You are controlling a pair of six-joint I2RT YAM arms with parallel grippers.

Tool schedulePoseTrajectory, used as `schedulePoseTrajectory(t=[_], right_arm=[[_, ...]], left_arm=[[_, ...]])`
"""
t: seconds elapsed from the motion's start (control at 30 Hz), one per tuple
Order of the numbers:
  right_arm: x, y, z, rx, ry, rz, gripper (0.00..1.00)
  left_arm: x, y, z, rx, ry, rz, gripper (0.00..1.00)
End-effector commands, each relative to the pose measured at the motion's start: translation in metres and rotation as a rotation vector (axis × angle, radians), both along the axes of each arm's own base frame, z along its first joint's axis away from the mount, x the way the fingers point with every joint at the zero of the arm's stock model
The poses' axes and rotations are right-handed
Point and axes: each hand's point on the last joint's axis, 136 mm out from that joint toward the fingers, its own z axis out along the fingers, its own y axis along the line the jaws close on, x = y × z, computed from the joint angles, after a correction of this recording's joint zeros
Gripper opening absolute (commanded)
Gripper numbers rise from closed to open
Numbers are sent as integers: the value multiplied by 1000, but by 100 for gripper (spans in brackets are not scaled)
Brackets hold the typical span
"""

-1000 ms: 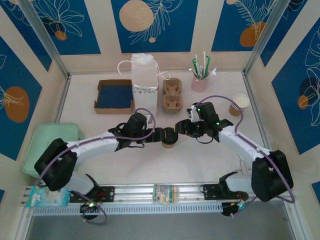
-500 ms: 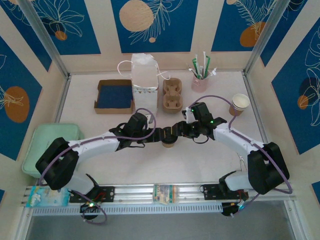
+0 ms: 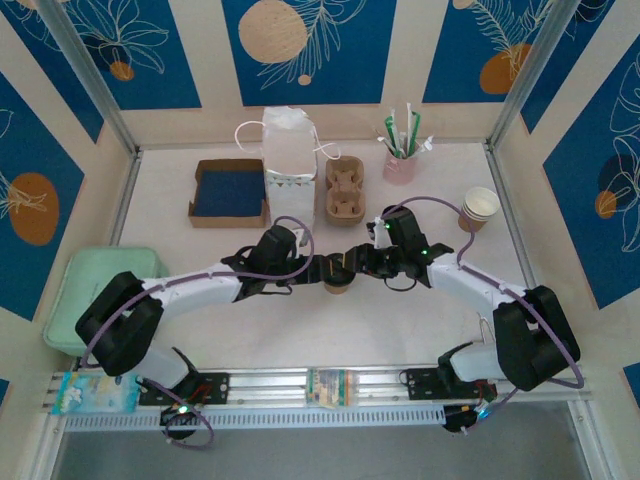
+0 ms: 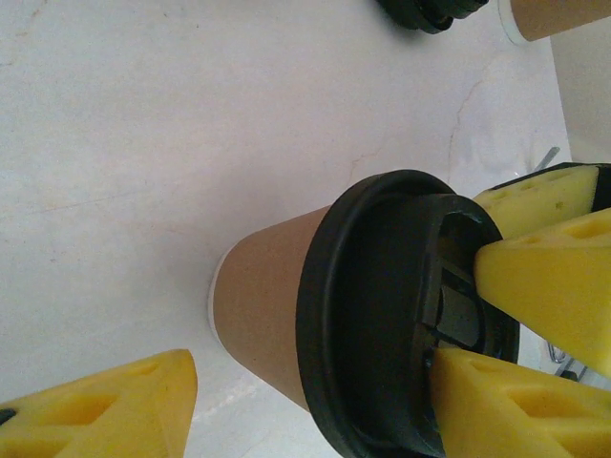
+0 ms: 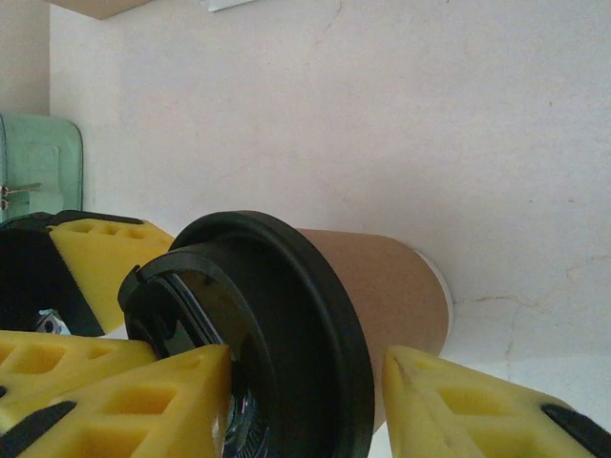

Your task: Pack the takeout coffee

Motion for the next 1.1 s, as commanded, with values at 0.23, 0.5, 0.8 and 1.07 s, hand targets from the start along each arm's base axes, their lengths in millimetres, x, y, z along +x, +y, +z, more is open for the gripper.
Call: schedulePoseTrajectory(t=[0.23, 0.5, 0.8, 1.07], right_arm=[[-37, -43, -82, -228, 239, -111, 41], [-46, -46, -99, -242, 288, -126, 39], [-52, -50, -110, -266, 318, -143, 37], [-56, -52, -112, -294, 318, -171, 39]], left_arm=[[-12, 17, -39, 110, 70, 19, 66], [-12, 19, -43, 121, 74, 22, 66], [-14, 21, -53, 141, 92, 22, 64], [-21, 29, -70, 158, 124, 34, 61]])
